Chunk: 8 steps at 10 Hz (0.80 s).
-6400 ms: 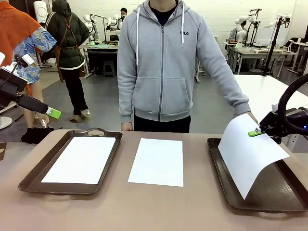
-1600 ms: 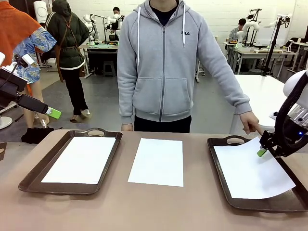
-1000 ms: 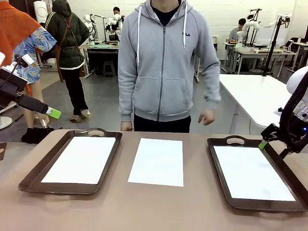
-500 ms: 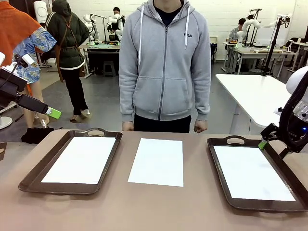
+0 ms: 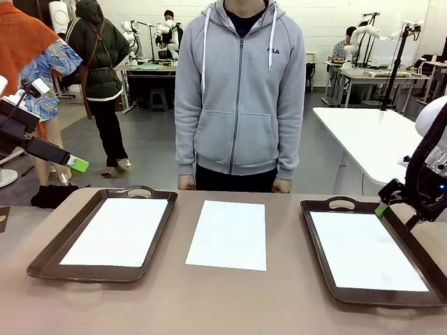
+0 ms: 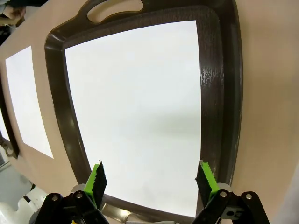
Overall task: Sort the A4 documents.
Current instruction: Receive the A4 Paper.
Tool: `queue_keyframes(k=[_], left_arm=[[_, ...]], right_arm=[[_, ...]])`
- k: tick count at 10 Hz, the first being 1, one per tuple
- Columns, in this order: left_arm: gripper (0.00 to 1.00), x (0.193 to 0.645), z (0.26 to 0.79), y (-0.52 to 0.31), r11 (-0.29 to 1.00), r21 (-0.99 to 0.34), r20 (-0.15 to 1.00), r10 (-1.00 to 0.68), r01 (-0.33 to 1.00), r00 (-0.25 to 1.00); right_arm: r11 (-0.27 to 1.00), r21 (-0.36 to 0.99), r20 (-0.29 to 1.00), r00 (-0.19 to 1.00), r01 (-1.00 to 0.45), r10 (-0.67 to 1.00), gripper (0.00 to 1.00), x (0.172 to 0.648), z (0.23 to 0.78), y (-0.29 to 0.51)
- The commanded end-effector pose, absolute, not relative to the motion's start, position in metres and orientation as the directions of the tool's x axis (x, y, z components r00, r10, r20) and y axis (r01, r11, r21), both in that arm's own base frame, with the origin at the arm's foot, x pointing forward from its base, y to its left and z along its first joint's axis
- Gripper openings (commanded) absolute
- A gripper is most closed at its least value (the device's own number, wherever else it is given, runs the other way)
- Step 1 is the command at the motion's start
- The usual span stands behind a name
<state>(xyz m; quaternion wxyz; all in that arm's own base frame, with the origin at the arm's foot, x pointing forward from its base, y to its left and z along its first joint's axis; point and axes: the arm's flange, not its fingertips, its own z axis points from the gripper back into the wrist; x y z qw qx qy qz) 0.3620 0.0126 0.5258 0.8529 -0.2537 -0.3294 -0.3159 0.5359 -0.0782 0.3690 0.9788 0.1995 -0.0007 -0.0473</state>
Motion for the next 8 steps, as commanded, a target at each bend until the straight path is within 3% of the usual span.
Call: queue_keyframes(k=[1, 7, 8], left_arm=[[1.0, 0.362, 0.526, 0.012, 0.668, -0.227, 0.725, -0.369, 0.709, 0.581], [1.0, 0.362, 0.526, 0.012, 0.668, -0.227, 0.725, -0.369, 0.709, 0.581], [1.0, 0.362, 0.526, 0.012, 0.668, -0.227, 0.725, -0.369, 0.709, 0.581]], right_arm=[[0.916, 0.393, -0.021, 0.996, 0.087, -0.086, 1.0, 0.535, 0.369, -0.079], [0.916, 0.391, -0.017, 0.996, 0.092, -0.093, 1.0, 0.536, 0.369, -0.078], [0.943, 0.33, 0.075, 0.995, 0.031, -0.059, 1.0, 0.524, 0.376, -0.071]])
